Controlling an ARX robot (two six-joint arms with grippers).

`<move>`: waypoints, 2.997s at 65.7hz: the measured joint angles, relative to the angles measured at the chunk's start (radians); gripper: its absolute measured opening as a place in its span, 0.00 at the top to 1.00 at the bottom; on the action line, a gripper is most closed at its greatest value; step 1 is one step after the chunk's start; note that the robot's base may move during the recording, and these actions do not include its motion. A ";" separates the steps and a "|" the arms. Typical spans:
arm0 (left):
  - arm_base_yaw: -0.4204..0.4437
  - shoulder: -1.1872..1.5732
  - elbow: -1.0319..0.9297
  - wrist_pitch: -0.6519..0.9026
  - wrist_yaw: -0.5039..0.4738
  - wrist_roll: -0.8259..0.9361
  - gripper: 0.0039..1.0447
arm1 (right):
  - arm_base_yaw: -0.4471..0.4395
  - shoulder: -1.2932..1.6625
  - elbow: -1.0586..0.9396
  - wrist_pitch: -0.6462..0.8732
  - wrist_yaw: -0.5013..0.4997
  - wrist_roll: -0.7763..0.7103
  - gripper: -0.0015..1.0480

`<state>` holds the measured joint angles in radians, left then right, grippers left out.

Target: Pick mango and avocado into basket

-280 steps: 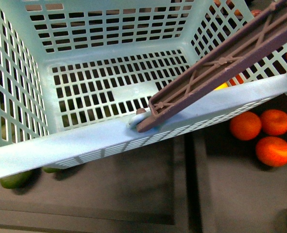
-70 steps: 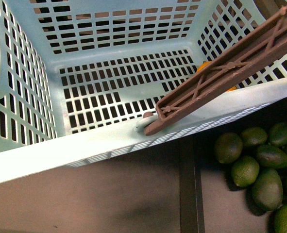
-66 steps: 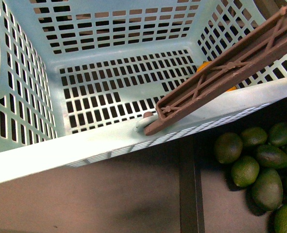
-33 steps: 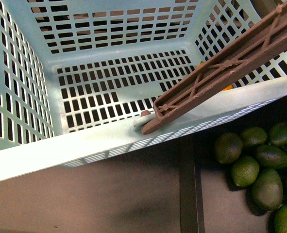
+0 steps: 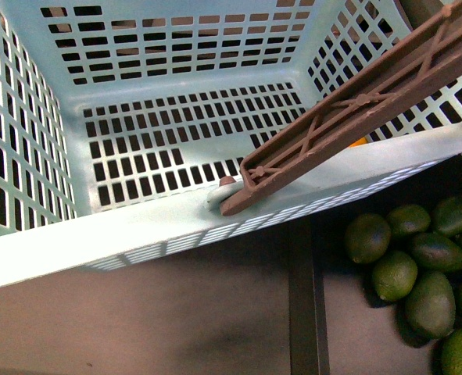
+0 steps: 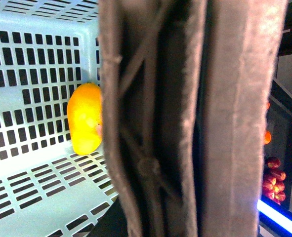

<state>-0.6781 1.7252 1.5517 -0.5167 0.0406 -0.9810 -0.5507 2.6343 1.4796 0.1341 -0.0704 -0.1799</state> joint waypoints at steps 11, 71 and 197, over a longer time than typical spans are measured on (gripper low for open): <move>0.000 0.000 0.000 0.000 0.001 0.000 0.87 | -0.016 0.002 -0.006 -0.007 0.000 0.001 0.08; 0.000 0.000 0.000 0.000 0.001 0.000 0.87 | -0.040 0.010 -0.032 -0.004 0.008 0.001 0.38; 0.000 0.000 0.000 0.000 -0.003 0.000 0.87 | 0.755 -1.102 -0.634 0.301 -0.230 0.286 0.38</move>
<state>-0.6781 1.7252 1.5520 -0.5167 0.0380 -0.9806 0.2047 1.5318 0.8455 0.4355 -0.3000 0.1066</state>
